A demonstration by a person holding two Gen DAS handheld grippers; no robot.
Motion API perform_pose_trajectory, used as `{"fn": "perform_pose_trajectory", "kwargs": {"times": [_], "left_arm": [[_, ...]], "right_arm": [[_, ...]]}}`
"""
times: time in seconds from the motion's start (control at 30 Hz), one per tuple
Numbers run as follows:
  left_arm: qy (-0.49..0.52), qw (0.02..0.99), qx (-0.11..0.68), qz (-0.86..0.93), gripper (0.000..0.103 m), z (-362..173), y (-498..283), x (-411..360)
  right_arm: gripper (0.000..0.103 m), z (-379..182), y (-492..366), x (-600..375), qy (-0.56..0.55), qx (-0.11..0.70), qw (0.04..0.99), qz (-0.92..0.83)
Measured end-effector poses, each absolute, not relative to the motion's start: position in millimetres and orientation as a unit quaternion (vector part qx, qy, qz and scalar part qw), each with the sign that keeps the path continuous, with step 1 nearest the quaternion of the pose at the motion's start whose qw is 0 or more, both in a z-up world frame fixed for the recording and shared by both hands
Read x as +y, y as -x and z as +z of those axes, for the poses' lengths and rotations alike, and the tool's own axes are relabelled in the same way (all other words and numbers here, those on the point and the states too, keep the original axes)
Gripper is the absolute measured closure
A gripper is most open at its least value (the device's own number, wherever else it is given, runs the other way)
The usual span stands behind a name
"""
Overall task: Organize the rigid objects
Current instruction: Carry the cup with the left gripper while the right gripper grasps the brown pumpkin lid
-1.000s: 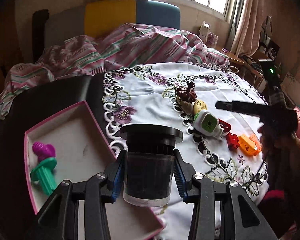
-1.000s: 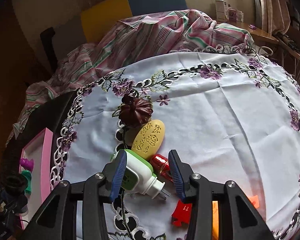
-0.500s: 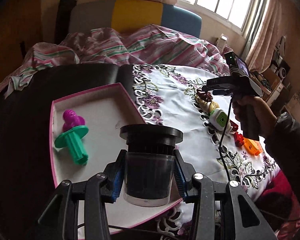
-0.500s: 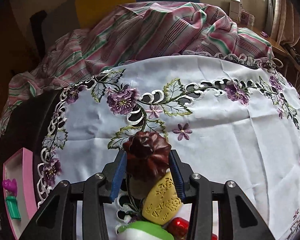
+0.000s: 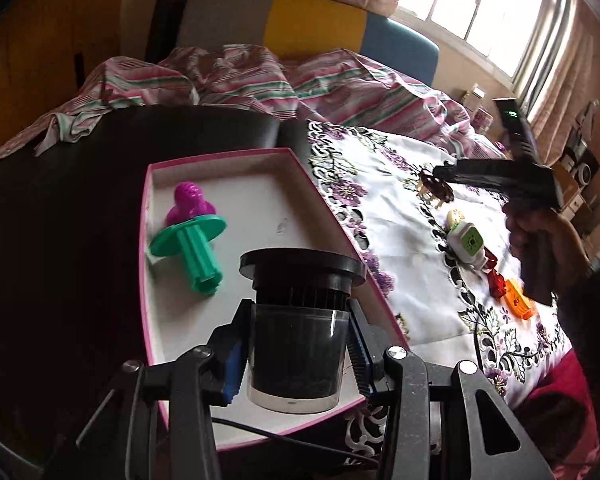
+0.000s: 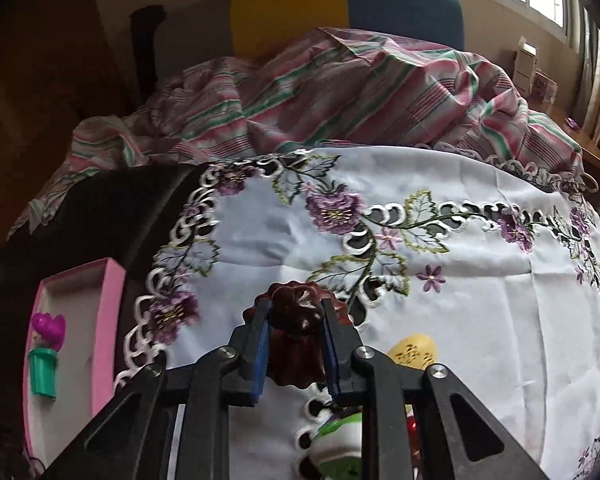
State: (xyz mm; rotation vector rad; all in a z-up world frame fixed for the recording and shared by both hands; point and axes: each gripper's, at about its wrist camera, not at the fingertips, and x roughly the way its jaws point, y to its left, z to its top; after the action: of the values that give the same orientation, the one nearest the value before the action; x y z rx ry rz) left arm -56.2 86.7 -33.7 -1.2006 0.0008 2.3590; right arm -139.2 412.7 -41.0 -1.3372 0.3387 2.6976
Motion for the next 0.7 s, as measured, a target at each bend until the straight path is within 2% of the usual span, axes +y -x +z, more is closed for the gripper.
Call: {"fn": "perform_pose_trajectory", "kwargs": {"times": [0.23, 0.47, 0.7], "left_arm": [[0.436, 0.211, -0.008, 0.875, 0.058, -32.7, 48.2, 66.6], [0.423, 0.182, -0.002, 0.887, 0.058, -26.5, 37.4, 47.8], [0.415, 0.154, 0.018, 0.896, 0.058, -22.7, 24.8, 40.1]], "right_arm": [[0.081, -48.4, 96.9, 352.7, 0.458, 0.070, -0.026, 0.886], [0.081, -71.9, 67.7, 326.5, 0.467, 0.019, -0.036, 0.884], [0.081, -79.5, 60.1, 334.8, 0.459, 0.030, -0.045, 0.887]]}}
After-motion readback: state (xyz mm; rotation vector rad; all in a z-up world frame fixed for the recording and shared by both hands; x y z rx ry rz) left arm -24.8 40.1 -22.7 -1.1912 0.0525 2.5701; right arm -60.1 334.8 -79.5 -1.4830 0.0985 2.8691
